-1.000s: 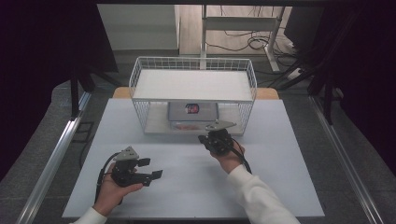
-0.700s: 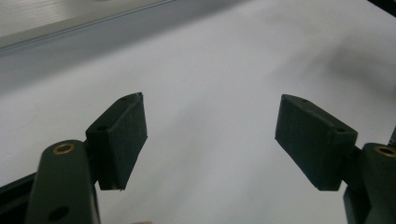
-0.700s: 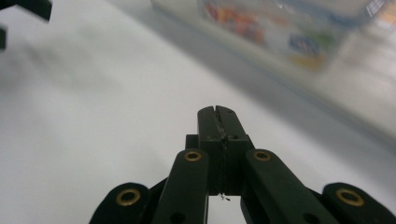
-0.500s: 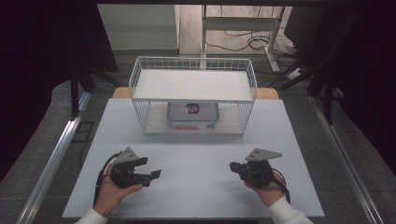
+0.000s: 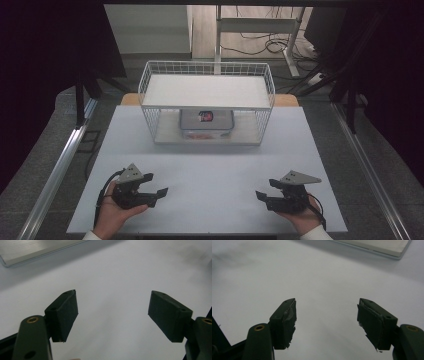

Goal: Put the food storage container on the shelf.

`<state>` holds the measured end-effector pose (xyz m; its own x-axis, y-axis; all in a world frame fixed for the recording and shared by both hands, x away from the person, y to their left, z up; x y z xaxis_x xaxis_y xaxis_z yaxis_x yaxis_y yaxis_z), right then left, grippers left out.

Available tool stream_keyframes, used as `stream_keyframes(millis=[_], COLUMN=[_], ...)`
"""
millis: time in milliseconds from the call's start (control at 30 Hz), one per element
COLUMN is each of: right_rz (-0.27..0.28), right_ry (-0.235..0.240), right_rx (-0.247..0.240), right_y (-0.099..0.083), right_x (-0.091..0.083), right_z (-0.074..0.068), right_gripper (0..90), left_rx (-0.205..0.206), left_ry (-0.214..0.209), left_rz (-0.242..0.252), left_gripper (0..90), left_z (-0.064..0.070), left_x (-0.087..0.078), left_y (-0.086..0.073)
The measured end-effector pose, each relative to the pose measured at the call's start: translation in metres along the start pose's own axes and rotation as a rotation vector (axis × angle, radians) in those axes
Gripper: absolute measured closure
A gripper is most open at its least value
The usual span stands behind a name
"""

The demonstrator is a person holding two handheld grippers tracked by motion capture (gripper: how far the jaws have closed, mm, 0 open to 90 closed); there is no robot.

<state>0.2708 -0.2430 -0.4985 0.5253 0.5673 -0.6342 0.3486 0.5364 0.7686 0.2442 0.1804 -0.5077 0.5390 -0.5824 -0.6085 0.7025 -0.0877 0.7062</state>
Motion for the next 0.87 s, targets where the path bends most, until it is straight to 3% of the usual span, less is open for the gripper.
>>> stream_keyframes(millis=[867], right_rz=[0.07], right_ry=[-0.022], right_rx=[-0.008], right_y=[0.007], right_x=[-0.011], right_z=[0.003], right_gripper=[27.7], left_rx=[-0.002], left_ry=[0.016], left_rz=[0.0], left_gripper=[22.2], left_z=[-0.003], left_x=[0.003], left_y=[0.001])
Point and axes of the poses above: each handheld gripper's, and its own axes: x roughly forward along the jaws, y roughly out of its top, z roughly to its right, the point moved 3 cm from there along x, roughly forward along the jaws, and after that the axes turned 14 degrees about -x, right-handed, at the moved point
